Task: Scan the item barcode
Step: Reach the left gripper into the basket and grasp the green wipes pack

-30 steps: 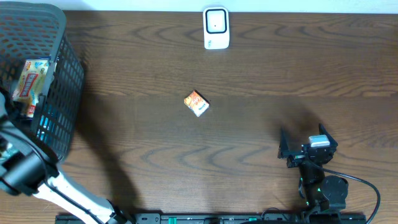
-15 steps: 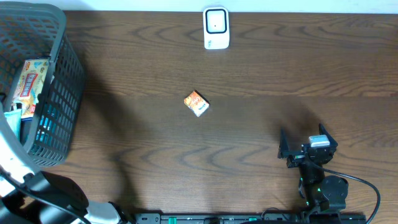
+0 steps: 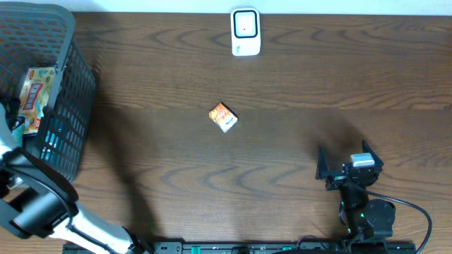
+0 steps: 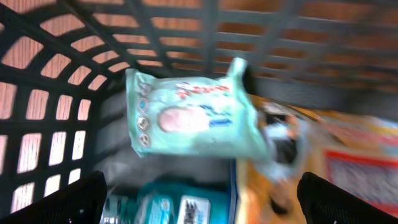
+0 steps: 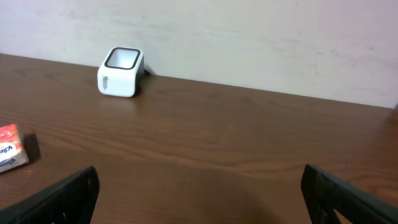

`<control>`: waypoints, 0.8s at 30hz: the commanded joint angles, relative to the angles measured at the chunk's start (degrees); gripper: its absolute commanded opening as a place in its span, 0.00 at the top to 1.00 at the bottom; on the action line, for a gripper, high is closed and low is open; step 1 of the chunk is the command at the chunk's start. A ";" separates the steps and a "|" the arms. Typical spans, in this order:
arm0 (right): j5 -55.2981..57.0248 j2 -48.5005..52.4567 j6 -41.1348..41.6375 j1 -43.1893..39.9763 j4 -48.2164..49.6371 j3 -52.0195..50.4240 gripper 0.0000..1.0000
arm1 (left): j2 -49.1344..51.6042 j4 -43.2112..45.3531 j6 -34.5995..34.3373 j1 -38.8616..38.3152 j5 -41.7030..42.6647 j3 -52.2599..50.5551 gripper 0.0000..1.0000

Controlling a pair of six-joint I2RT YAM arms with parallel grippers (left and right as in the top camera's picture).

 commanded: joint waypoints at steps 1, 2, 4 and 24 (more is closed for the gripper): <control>0.04 -0.24 0.70 0.11 -0.22 -0.07 0.01 | 3.39 1.55 -1.22 1.40 -1.79 -0.79 0.02; 0.04 -0.24 0.70 0.11 -0.22 -0.07 0.01 | 4.42 2.12 -1.05 1.46 -1.79 -0.79 0.02; 0.04 -0.24 0.70 0.11 -0.22 -0.07 0.01 | 6.36 2.84 -1.07 1.44 -1.73 -0.79 0.02; 0.04 -0.24 0.70 0.11 -0.22 -0.07 0.01 | 14.14 2.12 -6.03 2.21 -1.42 -0.90 0.02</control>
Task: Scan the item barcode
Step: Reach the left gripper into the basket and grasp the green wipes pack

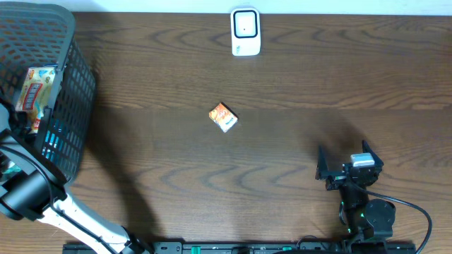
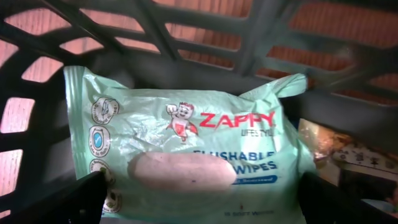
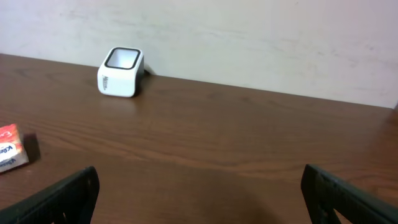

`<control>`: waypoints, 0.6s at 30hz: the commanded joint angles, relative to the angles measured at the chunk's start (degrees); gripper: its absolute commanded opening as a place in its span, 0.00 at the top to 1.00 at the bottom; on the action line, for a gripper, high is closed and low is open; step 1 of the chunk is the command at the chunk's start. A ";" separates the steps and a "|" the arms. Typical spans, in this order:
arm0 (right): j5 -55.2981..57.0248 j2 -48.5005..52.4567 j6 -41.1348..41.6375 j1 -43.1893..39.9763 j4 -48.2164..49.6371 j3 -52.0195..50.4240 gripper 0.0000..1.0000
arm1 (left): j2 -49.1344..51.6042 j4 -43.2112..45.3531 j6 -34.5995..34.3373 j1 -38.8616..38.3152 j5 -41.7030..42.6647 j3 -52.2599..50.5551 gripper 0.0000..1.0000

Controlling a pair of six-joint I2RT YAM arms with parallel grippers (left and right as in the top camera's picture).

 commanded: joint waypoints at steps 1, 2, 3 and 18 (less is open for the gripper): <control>0.04 -0.24 0.68 0.11 -0.22 -0.07 0.01 | 3.67 -1.81 -0.74 0.31 -0.76 -0.57 0.02; 0.07 -0.24 0.68 0.11 -0.22 -0.07 0.01 | 3.98 -2.23 -0.74 0.31 -0.76 -0.57 0.02; 0.04 -0.24 0.68 0.11 -0.22 -0.07 0.01 | 4.20 -2.60 -0.74 0.31 -0.76 -0.57 0.02; 0.04 -0.24 0.68 0.11 -0.22 -0.07 0.01 | 3.02 -3.65 3.37 0.31 -0.59 -0.55 0.93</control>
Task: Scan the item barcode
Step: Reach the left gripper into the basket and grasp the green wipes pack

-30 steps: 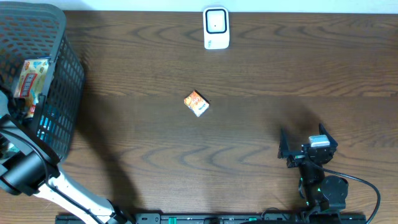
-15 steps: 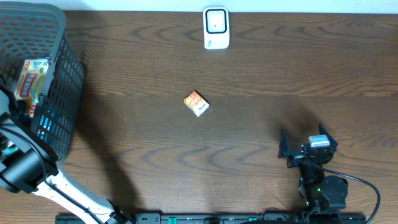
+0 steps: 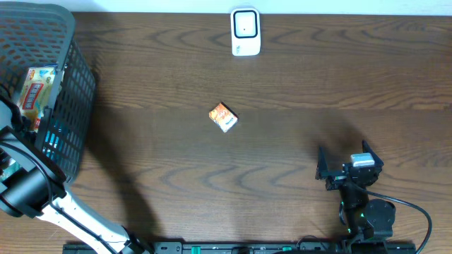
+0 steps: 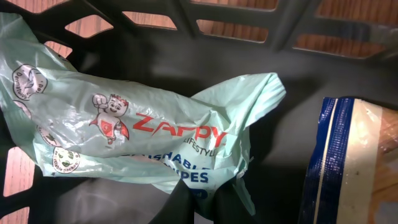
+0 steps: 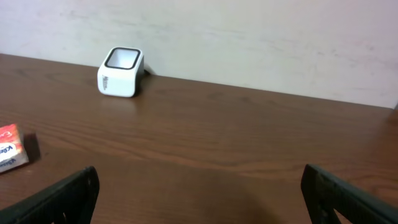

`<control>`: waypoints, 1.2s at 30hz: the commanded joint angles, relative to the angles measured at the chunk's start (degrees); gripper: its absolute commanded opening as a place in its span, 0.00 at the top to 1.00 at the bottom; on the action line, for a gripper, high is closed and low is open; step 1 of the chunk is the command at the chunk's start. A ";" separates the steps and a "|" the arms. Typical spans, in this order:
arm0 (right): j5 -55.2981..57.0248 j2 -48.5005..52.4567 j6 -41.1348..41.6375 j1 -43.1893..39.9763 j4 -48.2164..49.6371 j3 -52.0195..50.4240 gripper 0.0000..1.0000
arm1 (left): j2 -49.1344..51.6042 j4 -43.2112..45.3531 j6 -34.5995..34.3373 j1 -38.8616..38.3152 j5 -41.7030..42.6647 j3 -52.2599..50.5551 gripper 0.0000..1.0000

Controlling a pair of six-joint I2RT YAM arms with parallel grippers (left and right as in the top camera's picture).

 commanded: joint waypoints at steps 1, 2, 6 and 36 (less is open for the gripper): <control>0.04 -0.24 0.68 0.11 -0.22 -0.07 0.01 | 1.20 -0.66 1.38 0.59 0.68 -0.57 0.93; 0.04 -0.24 0.68 0.11 -0.22 -0.07 0.01 | 0.94 -0.66 1.38 0.59 0.68 -0.57 0.93; 0.04 -0.24 0.68 0.11 -0.22 -0.07 0.01 | -1.07 -0.24 1.44 0.57 0.70 -0.33 0.93; 0.04 -0.24 0.68 0.11 -0.22 -0.07 0.01 | -16.22 -0.61 -2.14 -3.45 -5.53 -1.40 0.02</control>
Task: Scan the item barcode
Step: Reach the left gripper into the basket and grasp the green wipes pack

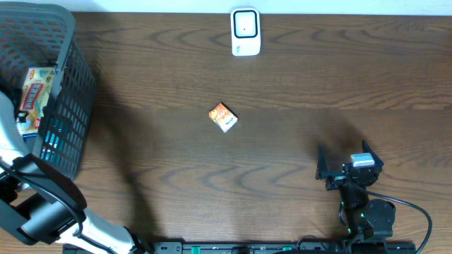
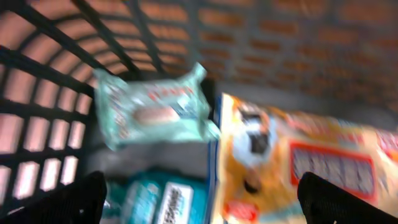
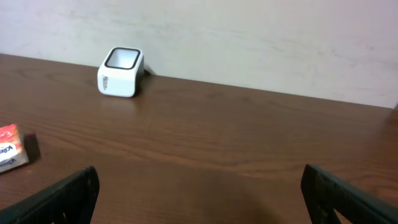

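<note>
A black mesh basket point(image 1: 67, 106) stands at the table's left end. In it lie a mint-green wipes pack point(image 2: 152, 112), an orange snack bag point(image 2: 292, 162) and a teal pack point(image 2: 161, 202). My left gripper point(image 2: 199, 205) hangs open over them, holding nothing; the view is blurred. A small orange box point(image 1: 223, 117) lies mid-table, seen too as the orange box point(image 3: 9, 155) at the right wrist view's left edge. The white scanner point(image 1: 245, 32) stands at the far edge. My right gripper point(image 3: 199, 205) is open and empty near the front right.
The basket's walls point(image 2: 37, 74) close round the left gripper on the left and behind. The right arm's base and cable point(image 1: 367, 212) sit at the front right edge. A pale wall point(image 3: 249, 37) rises behind the scanner point(image 3: 120, 72).
The left wrist camera was pressed close on the crumpled wipes pack. Now it sits farther back, fingers wide apart, and the pack lies in the basket's corner. The right arm is unchanged.
My left gripper was open in the basket, a short way from the wipes pack. Then it was closer, then right up against the crumpled pack. Now it is drawn back and open, with the pack still in the basket. Box, scanner and right arm have stayed put.
</note>
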`<control>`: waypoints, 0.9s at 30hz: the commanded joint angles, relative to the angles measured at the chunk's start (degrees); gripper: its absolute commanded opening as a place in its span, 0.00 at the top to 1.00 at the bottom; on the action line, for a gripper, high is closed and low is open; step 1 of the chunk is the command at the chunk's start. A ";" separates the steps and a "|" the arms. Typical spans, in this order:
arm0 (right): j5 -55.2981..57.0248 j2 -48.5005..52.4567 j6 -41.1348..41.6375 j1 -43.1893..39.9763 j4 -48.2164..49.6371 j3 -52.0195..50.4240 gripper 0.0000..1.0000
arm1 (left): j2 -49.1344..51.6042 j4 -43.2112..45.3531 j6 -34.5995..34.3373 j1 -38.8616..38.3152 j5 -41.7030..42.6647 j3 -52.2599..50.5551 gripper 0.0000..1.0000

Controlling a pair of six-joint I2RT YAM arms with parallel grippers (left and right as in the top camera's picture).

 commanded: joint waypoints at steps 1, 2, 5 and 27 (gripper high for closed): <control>0.04 -0.24 0.68 0.11 -0.22 -0.07 0.01 | 0.81 0.11 -1.66 2.10 -4.28 -1.84 0.02; 0.04 -0.24 0.68 0.11 -0.22 -0.07 0.01 | 1.05 0.57 -1.66 2.62 -4.28 -2.47 0.02; 0.04 -0.24 0.68 0.11 -0.22 -0.07 0.01 | 2.12 2.40 -1.66 4.46 -4.24 -5.14 0.02; 0.04 -0.24 0.68 0.11 -0.22 -0.07 0.01 | 15.37 6.29 -0.33 6.71 0.96 -9.03 0.28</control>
